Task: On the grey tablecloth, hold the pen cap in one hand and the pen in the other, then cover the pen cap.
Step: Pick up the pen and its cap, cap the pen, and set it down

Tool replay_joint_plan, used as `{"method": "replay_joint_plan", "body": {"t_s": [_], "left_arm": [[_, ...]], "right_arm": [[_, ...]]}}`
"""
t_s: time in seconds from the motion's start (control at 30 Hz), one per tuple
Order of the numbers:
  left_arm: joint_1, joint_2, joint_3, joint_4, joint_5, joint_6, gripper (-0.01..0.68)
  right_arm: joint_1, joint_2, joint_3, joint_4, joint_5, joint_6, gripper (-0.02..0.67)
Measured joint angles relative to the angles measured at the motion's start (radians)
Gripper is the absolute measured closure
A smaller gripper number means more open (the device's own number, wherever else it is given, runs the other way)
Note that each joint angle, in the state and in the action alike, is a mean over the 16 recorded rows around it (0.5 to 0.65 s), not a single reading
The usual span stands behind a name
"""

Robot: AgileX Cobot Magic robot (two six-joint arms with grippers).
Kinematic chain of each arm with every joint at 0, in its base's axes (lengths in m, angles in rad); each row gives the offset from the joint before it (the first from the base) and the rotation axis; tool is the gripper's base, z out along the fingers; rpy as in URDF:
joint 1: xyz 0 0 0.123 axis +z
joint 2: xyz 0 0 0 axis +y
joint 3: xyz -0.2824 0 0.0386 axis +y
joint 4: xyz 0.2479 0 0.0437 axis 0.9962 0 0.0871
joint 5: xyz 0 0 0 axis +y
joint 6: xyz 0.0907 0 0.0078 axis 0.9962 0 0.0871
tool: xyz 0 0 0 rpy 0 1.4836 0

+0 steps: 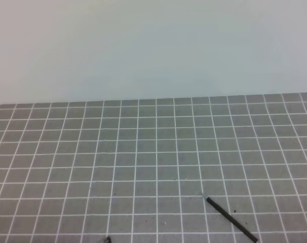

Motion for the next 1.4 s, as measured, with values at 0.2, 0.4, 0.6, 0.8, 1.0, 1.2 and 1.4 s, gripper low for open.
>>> {"method": "replay_joint_plan", "body": {"t_s": [0.2,0.4,0.6,0.8,1.0,1.2,1.4], "left_arm": [[0.000,0.000,0.000,-0.002,0.000,0.000,0.676],[0.000,0.000,0.000,-0.003,0.000,0.000,0.676],[0.000,0.000,0.000,-0.004,0.000,0.000,0.676],[0.000,0.000,0.000,-0.005,0.000,0.000,0.676],[0.000,0.000,0.000,-0.007,0.000,0.000,0.676],[0.000,0.000,0.000,-0.008,0.000,0.000,0.676],[0.000,0.000,0.000,-0.008,0.000,0.000,0.676]], "right_arm": [[0.000,0.000,0.000,0.000,0.000,0.000,0.641],[0.000,0.000,0.000,0.000,0.000,0.000,0.641],[0.000,0.000,0.000,0.000,0.000,0.000,0.641],[0.000,0.000,0.000,0.001,0.000,0.000,0.641],[0.000,0.000,0.000,0.001,0.000,0.000,0.641],[0.000,0.000,0.000,0.002,0.000,0.000,0.641],[0.000,0.000,0.000,0.002,0.000,0.000,0.641]]}}
